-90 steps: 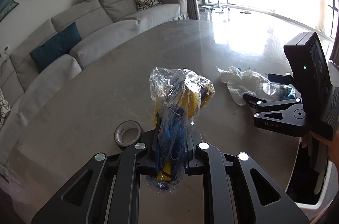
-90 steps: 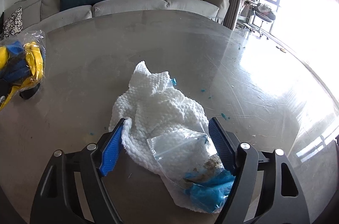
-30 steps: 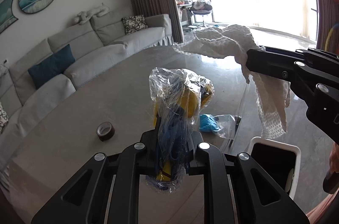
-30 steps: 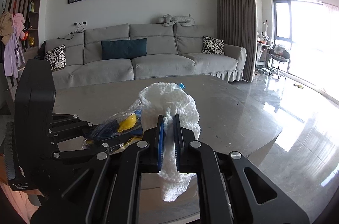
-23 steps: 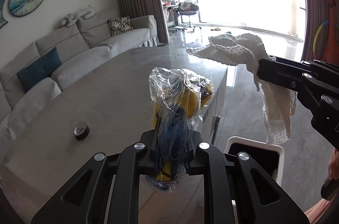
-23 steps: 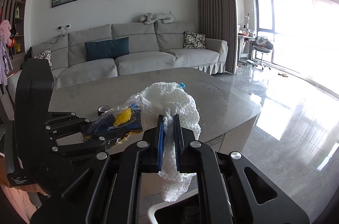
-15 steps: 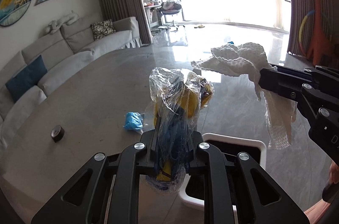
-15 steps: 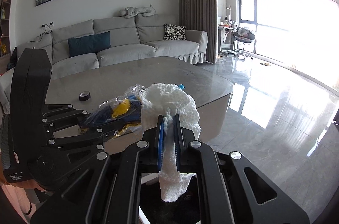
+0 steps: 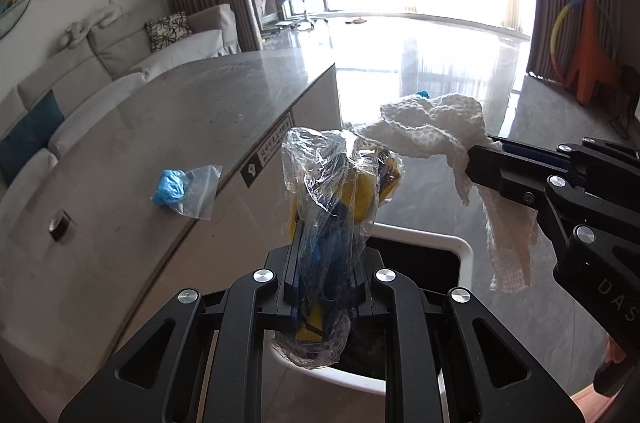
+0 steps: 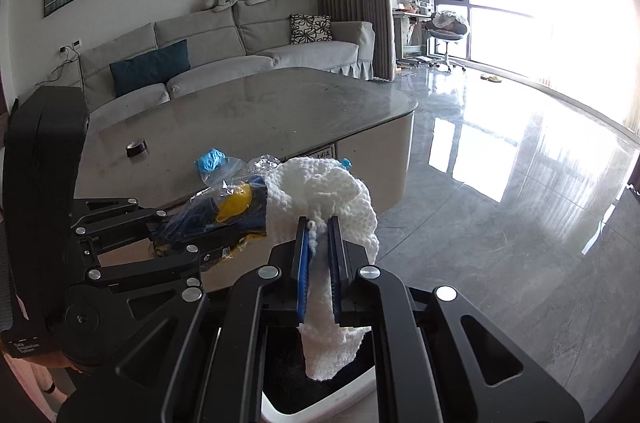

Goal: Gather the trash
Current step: 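Open the left gripper to drop the clear bag while the right drops the white cloth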

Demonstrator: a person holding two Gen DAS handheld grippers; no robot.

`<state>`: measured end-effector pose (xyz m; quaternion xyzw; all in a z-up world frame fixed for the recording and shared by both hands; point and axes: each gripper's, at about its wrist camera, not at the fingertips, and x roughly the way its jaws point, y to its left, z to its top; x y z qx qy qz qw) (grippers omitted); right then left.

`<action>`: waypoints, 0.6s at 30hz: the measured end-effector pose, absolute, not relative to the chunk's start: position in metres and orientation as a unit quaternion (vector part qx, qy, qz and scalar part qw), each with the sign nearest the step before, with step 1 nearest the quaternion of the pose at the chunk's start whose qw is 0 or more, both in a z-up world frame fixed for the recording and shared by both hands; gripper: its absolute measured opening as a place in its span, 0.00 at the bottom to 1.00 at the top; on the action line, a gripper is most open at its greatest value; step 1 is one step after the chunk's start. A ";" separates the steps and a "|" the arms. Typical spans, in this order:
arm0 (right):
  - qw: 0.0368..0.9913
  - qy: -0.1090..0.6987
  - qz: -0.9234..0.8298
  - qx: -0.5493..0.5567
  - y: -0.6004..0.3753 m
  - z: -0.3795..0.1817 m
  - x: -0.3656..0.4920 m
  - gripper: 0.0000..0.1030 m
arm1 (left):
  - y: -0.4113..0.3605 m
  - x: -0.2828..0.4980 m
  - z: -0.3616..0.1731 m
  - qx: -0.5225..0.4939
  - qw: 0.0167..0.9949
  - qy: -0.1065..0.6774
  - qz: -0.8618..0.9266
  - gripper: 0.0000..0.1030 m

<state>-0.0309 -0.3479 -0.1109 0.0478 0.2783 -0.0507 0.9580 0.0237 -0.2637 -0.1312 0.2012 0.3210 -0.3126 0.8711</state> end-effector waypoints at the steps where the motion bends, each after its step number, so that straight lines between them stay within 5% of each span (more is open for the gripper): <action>1: 0.956 0.285 -0.048 0.046 -0.348 -0.117 -0.028 0.10 | -0.266 0.026 -0.138 0.203 0.868 0.328 -0.312 0.17; 18: 0.922 0.383 -0.056 0.026 -0.359 -0.189 0.008 0.10 | -0.286 0.055 -0.220 0.250 0.841 0.376 -0.299 0.17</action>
